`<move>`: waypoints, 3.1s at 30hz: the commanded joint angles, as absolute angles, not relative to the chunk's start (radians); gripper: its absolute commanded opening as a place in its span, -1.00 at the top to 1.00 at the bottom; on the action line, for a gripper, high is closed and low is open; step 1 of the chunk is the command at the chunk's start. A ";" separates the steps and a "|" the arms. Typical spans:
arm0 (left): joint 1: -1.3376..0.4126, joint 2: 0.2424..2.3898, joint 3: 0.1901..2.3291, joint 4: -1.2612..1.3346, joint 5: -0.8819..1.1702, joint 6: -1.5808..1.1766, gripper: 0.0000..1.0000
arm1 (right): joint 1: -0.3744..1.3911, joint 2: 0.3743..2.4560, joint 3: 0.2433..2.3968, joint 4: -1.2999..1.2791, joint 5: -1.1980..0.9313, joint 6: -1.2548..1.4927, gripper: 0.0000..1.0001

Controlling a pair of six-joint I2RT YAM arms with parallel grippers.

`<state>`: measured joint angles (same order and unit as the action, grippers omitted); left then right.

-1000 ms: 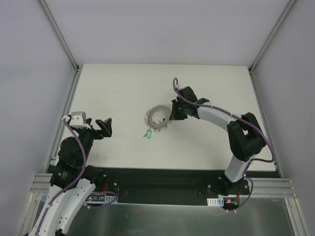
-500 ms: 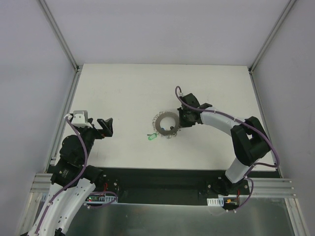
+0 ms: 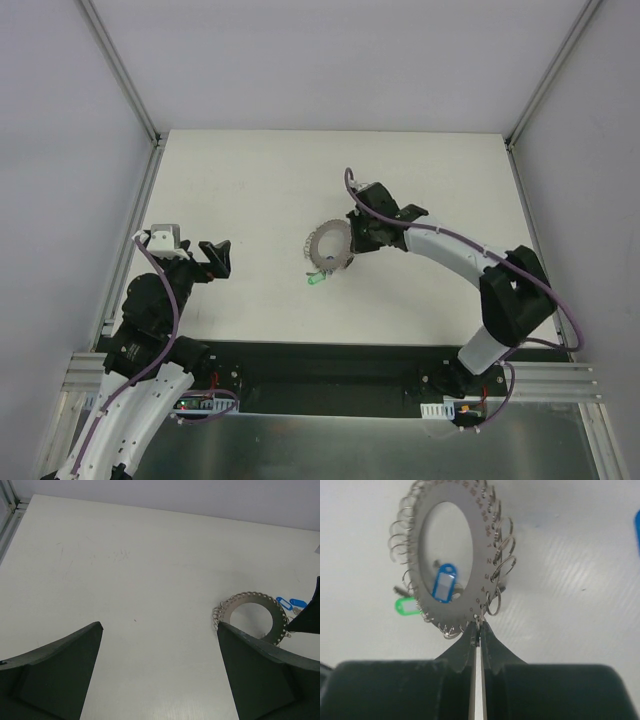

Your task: Put the keys on the keyring

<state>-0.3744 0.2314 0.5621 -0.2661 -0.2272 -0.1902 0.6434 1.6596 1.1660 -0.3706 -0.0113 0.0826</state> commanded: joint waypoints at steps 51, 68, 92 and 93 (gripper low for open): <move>-0.390 0.235 0.569 -0.225 -0.189 -0.187 -0.98 | 0.950 1.595 1.084 -0.273 0.402 0.305 0.23; -0.394 0.236 0.568 -0.225 -0.192 -0.186 -0.98 | 0.959 1.726 1.135 -0.342 0.367 0.396 0.43; -0.396 0.235 0.568 -0.225 -0.189 -0.186 -0.98 | 0.959 1.707 1.063 -0.370 0.390 0.518 0.54; -0.396 0.235 0.568 -0.225 -0.189 -0.186 -0.98 | 0.959 1.707 1.060 -0.371 0.396 0.522 0.54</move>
<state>-0.3874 0.2352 0.5621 -0.2661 -0.2073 -0.1905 0.9535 1.7321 1.0775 -0.3443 0.3573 0.4717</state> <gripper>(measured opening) 0.992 0.232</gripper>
